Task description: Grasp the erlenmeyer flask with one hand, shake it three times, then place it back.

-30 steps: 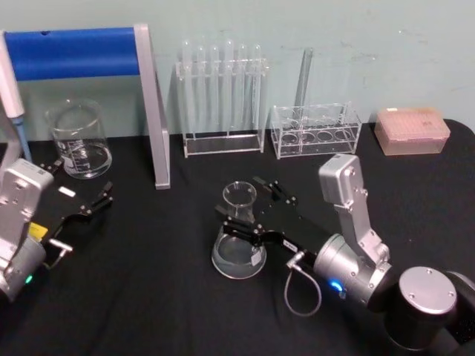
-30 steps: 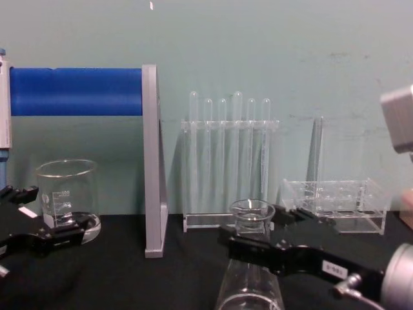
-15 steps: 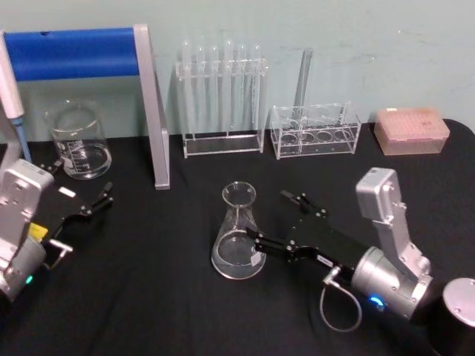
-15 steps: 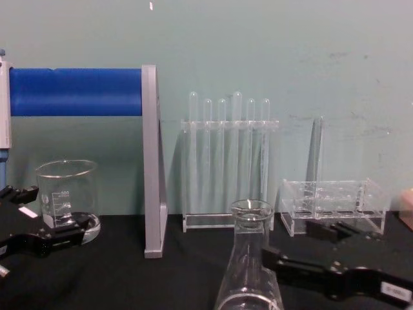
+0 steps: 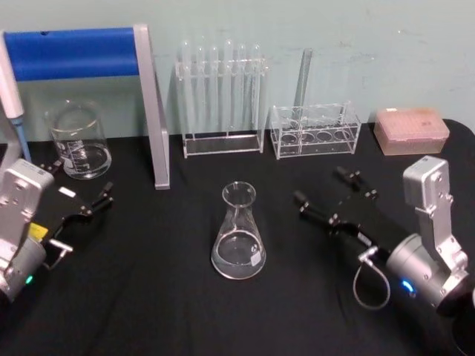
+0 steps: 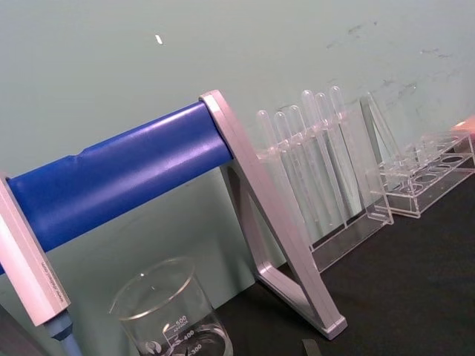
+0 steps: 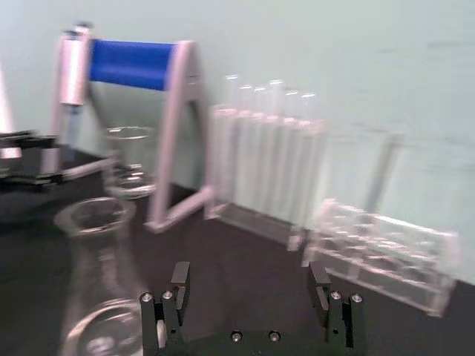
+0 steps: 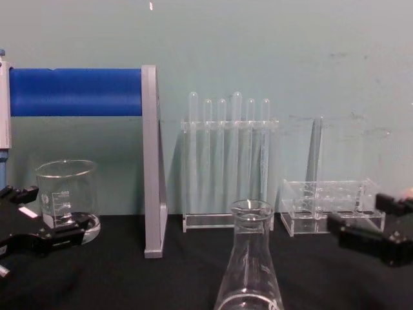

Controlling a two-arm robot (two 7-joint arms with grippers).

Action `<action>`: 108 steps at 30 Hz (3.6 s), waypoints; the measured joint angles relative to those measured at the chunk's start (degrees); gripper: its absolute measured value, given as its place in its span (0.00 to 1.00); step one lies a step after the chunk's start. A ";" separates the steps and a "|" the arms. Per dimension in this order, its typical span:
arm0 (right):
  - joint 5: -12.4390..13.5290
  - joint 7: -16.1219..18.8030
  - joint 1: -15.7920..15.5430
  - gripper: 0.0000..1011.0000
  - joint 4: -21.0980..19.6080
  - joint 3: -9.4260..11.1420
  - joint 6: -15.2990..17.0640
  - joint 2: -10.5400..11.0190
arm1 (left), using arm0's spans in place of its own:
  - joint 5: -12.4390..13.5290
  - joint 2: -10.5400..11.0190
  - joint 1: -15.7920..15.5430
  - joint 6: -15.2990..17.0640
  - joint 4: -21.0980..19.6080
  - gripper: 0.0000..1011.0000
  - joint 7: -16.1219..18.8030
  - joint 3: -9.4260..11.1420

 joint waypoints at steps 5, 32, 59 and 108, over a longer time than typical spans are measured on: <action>-4.82 -6.40 1.47 0.99 2.93 1.25 -1.70 -3.02 | 0.00 0.00 0.00 0.00 0.00 0.99 0.00 0.00; -16.17 -15.62 4.77 0.99 9.63 0.69 -5.22 -6.64 | 0.00 0.00 0.00 0.00 0.00 0.99 0.00 0.00; -15.93 -15.51 4.72 0.99 9.50 0.73 -5.12 -6.60 | 0.00 0.00 0.00 0.00 0.00 0.99 0.00 0.00; -15.92 -15.52 4.72 0.99 9.50 0.73 -5.13 -6.60 | 0.00 0.00 0.00 0.00 0.00 0.99 0.00 0.00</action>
